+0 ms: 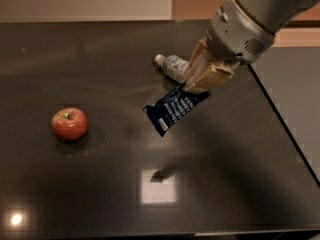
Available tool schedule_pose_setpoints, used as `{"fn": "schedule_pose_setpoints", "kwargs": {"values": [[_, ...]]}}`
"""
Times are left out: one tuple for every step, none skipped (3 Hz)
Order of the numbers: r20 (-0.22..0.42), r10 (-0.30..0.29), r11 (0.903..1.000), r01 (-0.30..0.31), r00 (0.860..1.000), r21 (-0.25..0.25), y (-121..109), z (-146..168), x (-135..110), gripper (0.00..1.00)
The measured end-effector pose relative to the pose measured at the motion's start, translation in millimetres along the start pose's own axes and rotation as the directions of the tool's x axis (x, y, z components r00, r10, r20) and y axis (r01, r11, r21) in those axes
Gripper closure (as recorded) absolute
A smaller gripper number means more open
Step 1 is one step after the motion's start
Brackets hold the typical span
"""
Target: Pick rxbar blueberry
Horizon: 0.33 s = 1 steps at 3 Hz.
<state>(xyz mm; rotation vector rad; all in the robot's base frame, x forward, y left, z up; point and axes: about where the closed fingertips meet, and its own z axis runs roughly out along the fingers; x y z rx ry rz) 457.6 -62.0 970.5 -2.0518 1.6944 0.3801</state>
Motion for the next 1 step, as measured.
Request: {"fn": "schedule_pose_setpoints", "kwargs": {"values": [[0.000,0.000,1.0000,0.000,1.000,0.000,0.1,0.5,0.0,1.00]]}}
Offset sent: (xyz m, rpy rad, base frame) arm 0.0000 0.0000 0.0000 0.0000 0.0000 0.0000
